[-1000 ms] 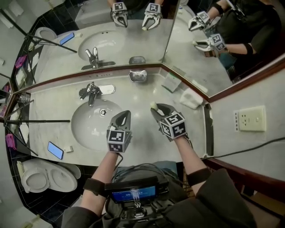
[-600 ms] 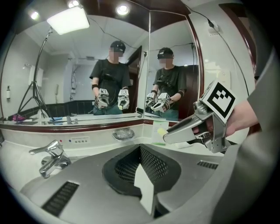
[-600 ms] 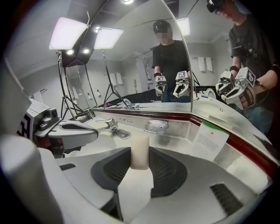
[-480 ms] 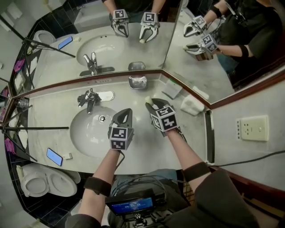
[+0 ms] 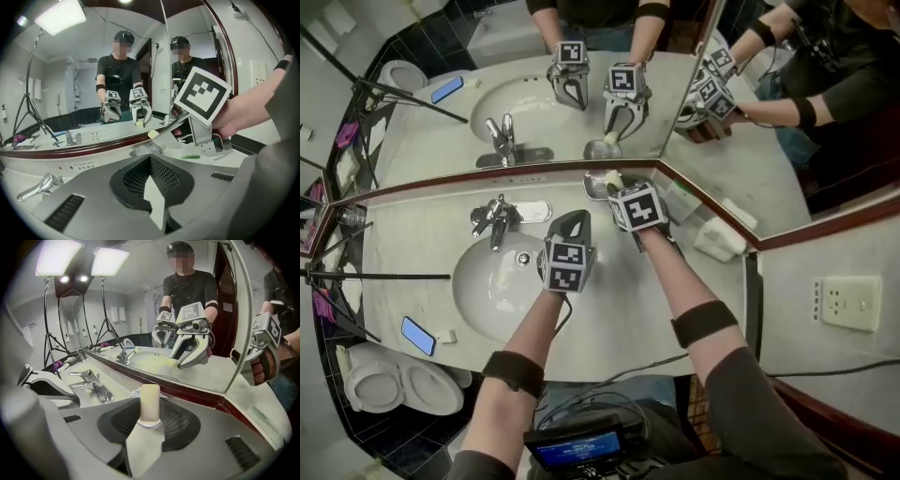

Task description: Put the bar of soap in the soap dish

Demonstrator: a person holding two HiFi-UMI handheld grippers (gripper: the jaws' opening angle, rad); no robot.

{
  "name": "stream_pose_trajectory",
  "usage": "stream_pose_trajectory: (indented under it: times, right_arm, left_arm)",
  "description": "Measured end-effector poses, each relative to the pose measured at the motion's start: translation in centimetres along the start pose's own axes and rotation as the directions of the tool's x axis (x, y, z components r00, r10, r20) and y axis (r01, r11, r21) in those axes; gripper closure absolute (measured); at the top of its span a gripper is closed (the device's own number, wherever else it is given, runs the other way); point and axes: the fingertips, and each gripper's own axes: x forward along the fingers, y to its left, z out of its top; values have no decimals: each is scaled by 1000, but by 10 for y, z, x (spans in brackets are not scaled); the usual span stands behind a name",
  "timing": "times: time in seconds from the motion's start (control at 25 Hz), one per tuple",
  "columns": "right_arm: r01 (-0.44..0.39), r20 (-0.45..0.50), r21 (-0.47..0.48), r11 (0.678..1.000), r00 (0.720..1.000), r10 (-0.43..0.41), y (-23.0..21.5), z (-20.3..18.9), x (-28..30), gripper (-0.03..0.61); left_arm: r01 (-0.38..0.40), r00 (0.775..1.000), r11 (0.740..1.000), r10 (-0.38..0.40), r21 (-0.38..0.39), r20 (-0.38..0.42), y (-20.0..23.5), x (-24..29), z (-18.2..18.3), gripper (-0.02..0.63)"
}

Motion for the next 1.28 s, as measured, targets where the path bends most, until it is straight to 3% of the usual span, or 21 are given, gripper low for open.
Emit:
stream_pose_trajectory:
  times: [0.48, 0.64, 1.12, 1.28]
  right_arm:
    - [22, -44, -40, 999, 999, -24, 5, -6, 28, 425]
    - [59, -49, -77, 995, 997, -63, 3, -10, 32, 393]
    - [15, 37, -66, 998, 999, -13, 12, 9, -2, 397]
    - [-21, 106, -89, 996, 994, 31, 20, 16, -33, 517]
  left_arm:
    - [-7, 1000, 1000, 7, -12, -7, 13, 7, 0, 612]
    - [-6, 1000, 1000, 6, -16, -11, 14, 7, -5, 612]
    - [4, 1000, 1000, -4, -19, 12, 11, -2, 6, 612]
    - [15, 999, 1000, -14, -17, 33, 7, -15, 16, 612]
